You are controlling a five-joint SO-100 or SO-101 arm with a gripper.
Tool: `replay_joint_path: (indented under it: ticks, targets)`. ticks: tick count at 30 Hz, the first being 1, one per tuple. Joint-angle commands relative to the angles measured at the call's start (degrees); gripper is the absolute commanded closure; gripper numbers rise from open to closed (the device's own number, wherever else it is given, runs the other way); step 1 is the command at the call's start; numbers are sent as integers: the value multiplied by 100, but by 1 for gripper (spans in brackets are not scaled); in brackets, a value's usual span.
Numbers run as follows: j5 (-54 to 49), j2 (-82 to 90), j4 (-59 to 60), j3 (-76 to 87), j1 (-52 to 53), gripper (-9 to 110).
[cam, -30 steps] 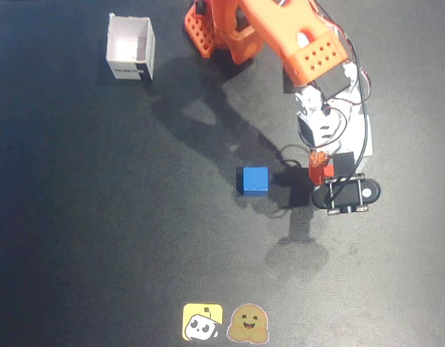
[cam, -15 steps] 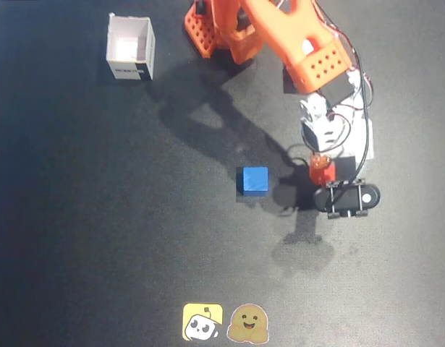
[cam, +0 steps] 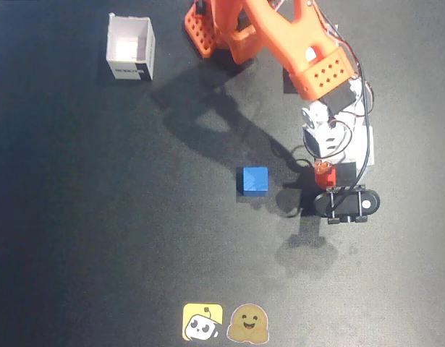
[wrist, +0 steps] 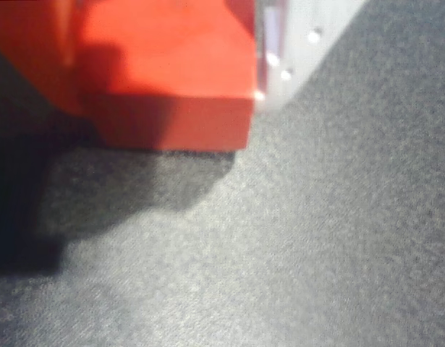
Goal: Put the red cube in the right box and the blue cube in the left box.
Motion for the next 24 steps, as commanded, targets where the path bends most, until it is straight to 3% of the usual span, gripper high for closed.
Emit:
replay_joint_path:
  ticks: [1,14,24]
  targets:
    - [-88,132,0,-264,70,89]
    - [-1573,1415,1529,-466,1441,89]
    - [-2294,2918,2707,-176,3164,89]
